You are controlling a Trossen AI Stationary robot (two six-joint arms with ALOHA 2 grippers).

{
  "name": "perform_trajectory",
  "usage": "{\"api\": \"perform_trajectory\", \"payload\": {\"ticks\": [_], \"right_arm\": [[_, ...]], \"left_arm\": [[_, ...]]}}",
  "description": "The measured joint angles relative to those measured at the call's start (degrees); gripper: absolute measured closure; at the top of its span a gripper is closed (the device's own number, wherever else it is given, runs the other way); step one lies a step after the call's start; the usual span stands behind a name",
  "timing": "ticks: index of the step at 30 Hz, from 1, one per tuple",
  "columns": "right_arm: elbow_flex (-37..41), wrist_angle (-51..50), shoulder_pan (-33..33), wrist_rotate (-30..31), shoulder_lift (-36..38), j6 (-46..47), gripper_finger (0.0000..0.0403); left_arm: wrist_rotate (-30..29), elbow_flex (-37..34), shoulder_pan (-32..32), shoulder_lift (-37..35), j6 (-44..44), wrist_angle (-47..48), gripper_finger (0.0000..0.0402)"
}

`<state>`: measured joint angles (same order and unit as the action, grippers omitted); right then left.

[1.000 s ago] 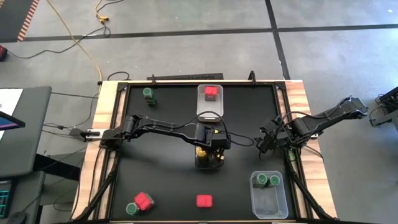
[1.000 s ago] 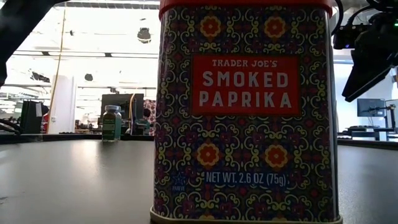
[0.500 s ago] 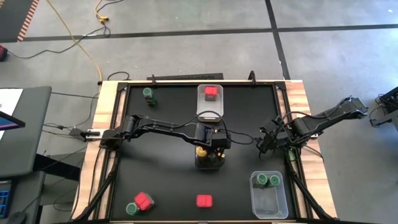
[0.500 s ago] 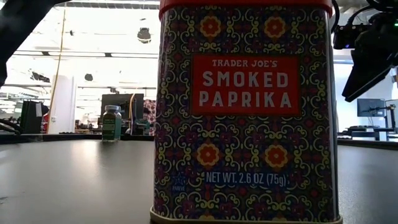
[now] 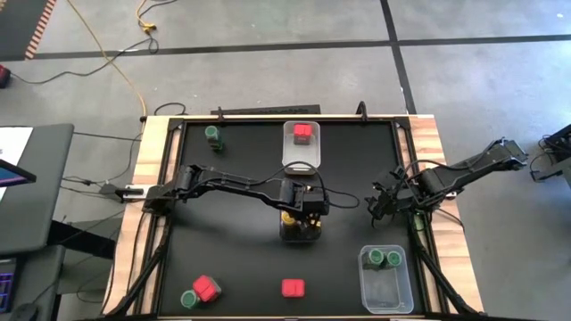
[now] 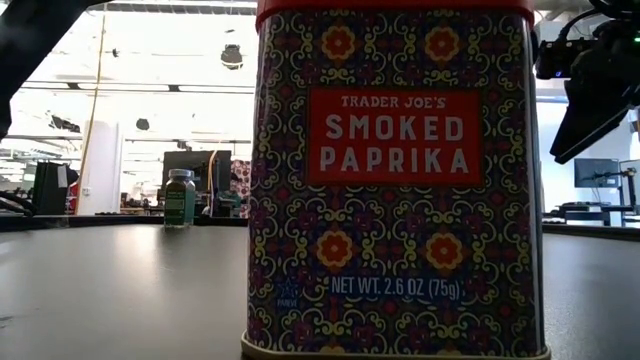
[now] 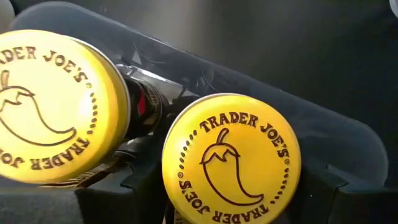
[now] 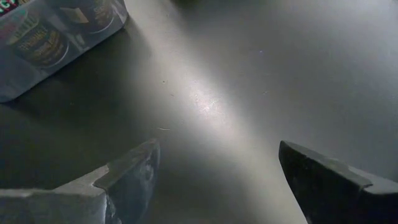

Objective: Sort spices by type
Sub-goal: Put the yellow seasoning bottle into the black bin

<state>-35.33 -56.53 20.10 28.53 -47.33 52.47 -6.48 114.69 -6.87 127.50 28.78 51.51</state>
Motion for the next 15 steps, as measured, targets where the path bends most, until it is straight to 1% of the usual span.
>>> {"api": "perform_trajectory", "payload": {"ticks": [11,15], "right_arm": [[0.0,0.02,0.0,-0.02,0.0,-0.28,0.0046],[0.0,0.0,0.0,-0.02,0.0,-0.28,0.0046]], "left_arm": [[-0.04,-0.01,0.22,0.0,-0.25,0.04,0.0157],[-0.07,-0.01,0.26,0.0,-0.18,0.04,0.015]]}}
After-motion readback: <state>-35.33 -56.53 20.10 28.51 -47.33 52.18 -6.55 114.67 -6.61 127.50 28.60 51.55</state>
